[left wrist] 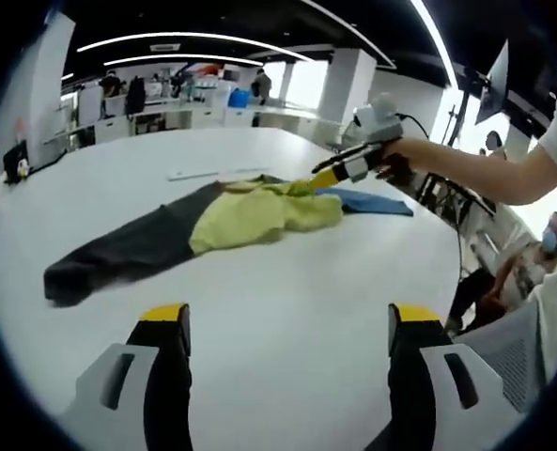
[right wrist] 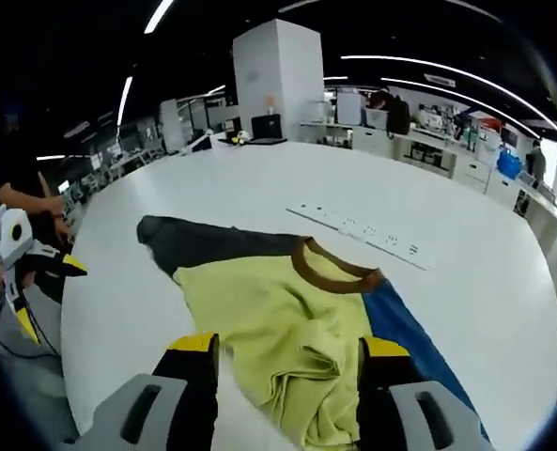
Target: Fold the garment on the visible template until the final outline fits inside the template.
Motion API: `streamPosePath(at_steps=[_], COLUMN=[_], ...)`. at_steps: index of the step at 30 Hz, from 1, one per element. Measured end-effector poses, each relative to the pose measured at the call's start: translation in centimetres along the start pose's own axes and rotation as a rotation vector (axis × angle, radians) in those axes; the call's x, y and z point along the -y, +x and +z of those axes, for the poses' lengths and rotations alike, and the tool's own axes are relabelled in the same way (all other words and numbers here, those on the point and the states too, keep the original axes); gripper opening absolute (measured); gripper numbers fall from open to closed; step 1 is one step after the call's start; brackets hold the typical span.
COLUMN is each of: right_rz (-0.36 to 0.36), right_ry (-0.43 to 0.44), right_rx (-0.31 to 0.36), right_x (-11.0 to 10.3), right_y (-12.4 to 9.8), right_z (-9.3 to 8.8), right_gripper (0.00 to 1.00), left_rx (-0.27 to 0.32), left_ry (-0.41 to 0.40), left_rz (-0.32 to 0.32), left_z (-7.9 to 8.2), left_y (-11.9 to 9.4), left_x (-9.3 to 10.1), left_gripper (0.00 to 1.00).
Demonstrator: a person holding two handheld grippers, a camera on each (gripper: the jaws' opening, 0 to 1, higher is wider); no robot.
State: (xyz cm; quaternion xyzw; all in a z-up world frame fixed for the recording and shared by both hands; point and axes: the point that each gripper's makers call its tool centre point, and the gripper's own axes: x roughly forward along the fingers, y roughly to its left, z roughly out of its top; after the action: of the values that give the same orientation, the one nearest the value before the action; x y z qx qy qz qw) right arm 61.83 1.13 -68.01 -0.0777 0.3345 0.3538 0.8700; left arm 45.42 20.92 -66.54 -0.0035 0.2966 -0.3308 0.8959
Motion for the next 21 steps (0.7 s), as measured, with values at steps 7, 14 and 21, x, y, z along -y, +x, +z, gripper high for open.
streamPosePath(at_steps=[7, 14, 21], right_rz=[0.019, 0.05, 0.061], right_ry=[0.001, 0.014, 0.031], right_rx=[-0.027, -0.039, -0.072], right_x=[-1.3, -2.8, -3.4], right_y=[-1.9, -3.2, -3.3], right_z=[-2.1, -4.2, -6.4], right_gripper=[0.56, 0.5, 0.44], left_rx=[0.004, 0.02, 0.027], left_ry=[-0.002, -0.022, 0.006], left_rz=[-0.018, -0.025, -0.059], left_z=[0.7, 1.6, 2.5], left_y=[1.2, 2.8, 4.3], left_x=[0.4, 0.9, 2.0], left_gripper=[0.79, 0.75, 0.71])
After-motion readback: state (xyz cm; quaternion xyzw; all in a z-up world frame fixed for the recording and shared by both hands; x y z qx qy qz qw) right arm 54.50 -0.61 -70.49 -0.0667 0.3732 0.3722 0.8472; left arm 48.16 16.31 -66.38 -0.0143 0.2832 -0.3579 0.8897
